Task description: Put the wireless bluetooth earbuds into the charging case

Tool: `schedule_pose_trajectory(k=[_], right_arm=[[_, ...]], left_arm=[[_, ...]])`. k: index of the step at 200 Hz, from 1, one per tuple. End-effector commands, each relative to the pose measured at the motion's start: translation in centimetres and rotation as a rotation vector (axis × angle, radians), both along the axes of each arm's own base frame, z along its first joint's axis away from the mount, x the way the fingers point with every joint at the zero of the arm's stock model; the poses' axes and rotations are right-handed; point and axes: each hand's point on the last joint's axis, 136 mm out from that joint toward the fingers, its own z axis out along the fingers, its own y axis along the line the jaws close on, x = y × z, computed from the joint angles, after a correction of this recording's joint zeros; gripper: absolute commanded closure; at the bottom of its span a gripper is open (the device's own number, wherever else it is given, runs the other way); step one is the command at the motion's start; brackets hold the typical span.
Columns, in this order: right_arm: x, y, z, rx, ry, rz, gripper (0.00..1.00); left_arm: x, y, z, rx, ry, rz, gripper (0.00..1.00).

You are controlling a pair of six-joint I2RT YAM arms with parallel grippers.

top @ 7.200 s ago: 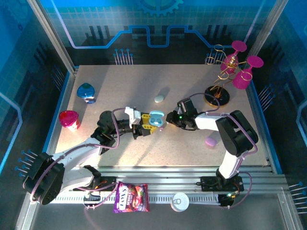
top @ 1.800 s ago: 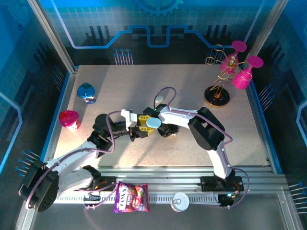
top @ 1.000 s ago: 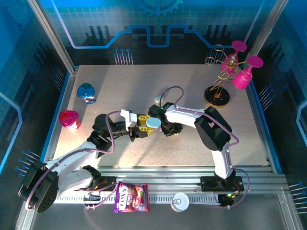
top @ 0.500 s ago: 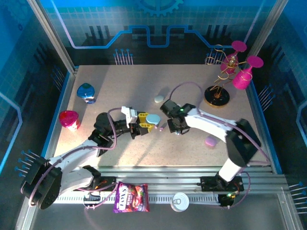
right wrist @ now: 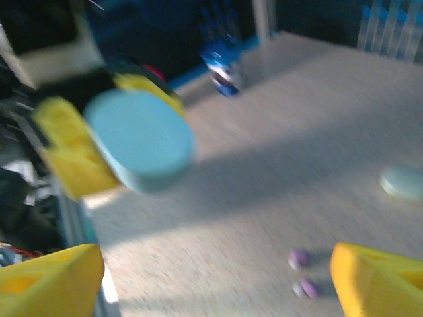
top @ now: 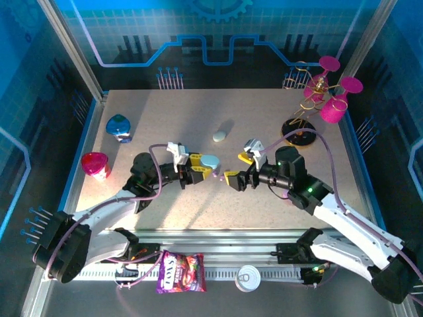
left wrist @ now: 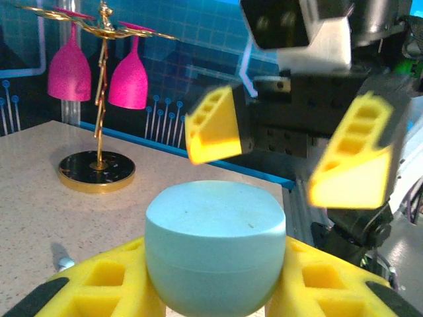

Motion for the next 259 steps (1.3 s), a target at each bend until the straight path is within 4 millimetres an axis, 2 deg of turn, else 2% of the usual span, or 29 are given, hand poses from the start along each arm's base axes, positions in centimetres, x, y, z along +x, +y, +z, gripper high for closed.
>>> schedule_pose_trajectory(k=[1, 59, 103, 168, 186, 202, 221, 243, 259], right_arm=[[-1.7, 2.5, 3.4, 0.095, -0.123, 0.184, 0.09], [1.0, 3.4, 3.1, 0.052, -0.117, 0.107, 0.11], [3.6, 1.8, 3.0, 0.019, -0.106, -0.060, 0.13], [5.1, 0.7, 3.7, 0.004, -0.101, -0.145, 0.14], [5.0, 0.8, 3.4, 0.001, -0.091, -0.130, 0.14], [4.1, 1.1, 4.9, 0.050, -0.117, -0.079, 0.13], [2.6, 1.2, 5.8, 0.107, -0.134, -0.022, 0.11], [2.5, -0.5, 6.2, 0.151, -0.114, -0.078, 0.07], [3.2, -2.3, 5.4, 0.169, -0.072, -0.169, 0.03]], left_arm=[[-0.8, -0.4, 1.7, -0.031, -0.034, -0.076, 0.67], [-1.7, -0.5, 2.3, -0.048, -0.033, -0.124, 0.67], [-2.2, -0.5, 2.3, -0.051, -0.031, -0.149, 0.67], [-2.6, -0.5, 2.4, -0.063, -0.051, -0.171, 0.67], [-2.6, -0.4, 2.5, -0.069, -0.059, -0.165, 0.67], [-2.4, -0.4, 2.3, -0.065, -0.055, -0.153, 0.67], [-1.9, -0.3, 2.0, -0.059, -0.059, -0.124, 0.67], [-1.4, -0.2, 1.8, -0.061, -0.064, -0.096, 0.67], [-1.2, -0.1, 2.0, -0.069, -0.069, -0.082, 0.67]])
